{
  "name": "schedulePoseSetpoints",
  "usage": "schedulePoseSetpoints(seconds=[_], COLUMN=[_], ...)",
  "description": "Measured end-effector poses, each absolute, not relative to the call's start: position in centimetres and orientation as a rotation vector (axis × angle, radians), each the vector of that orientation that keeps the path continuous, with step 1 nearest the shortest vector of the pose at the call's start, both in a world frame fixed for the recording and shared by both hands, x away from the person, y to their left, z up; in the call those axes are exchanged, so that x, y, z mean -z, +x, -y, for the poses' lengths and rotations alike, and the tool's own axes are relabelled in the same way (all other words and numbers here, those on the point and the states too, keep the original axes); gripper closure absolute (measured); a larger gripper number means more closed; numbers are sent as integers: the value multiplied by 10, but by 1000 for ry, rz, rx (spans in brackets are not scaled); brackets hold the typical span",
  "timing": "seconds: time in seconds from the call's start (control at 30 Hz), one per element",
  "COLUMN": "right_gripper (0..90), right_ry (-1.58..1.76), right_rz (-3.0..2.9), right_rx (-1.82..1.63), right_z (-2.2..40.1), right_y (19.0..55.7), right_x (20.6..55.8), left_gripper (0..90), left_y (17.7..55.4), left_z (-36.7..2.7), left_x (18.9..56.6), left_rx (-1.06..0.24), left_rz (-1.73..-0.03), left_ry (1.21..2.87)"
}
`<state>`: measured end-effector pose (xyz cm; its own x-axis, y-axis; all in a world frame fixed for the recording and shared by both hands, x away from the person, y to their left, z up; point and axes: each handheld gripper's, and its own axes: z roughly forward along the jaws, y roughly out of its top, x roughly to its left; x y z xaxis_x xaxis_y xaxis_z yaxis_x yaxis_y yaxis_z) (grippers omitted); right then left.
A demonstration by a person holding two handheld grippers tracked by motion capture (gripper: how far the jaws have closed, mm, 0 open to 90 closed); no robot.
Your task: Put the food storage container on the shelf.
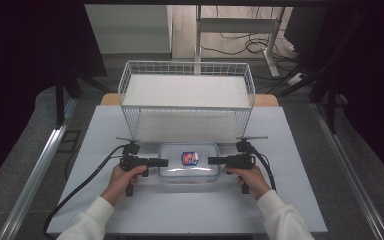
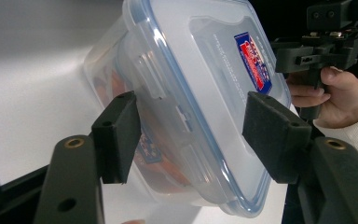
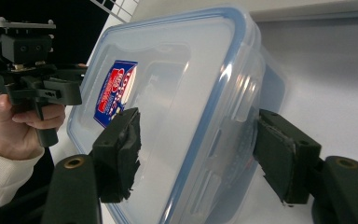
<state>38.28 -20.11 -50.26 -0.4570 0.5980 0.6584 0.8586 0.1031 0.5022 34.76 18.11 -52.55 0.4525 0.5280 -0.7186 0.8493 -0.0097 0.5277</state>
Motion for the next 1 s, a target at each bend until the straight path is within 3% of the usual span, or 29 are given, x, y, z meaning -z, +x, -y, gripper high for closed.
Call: schedulePoseSetpoints(seconds=[0.27, 1.0], right_gripper=[398, 474], right_ry=[-1437, -1456], right_rz=[2117, 2062], right_rx=[1292, 1321], right_z=[203, 203], right_y=[375, 369], right_x=[496, 488], left_gripper=[439, 488], left_y=[341, 333], left_z=[-183, -187], left_x=[521, 508], left_rx=[379, 338], left_rz=[-1203, -1228], left_ry=[1660, 1663])
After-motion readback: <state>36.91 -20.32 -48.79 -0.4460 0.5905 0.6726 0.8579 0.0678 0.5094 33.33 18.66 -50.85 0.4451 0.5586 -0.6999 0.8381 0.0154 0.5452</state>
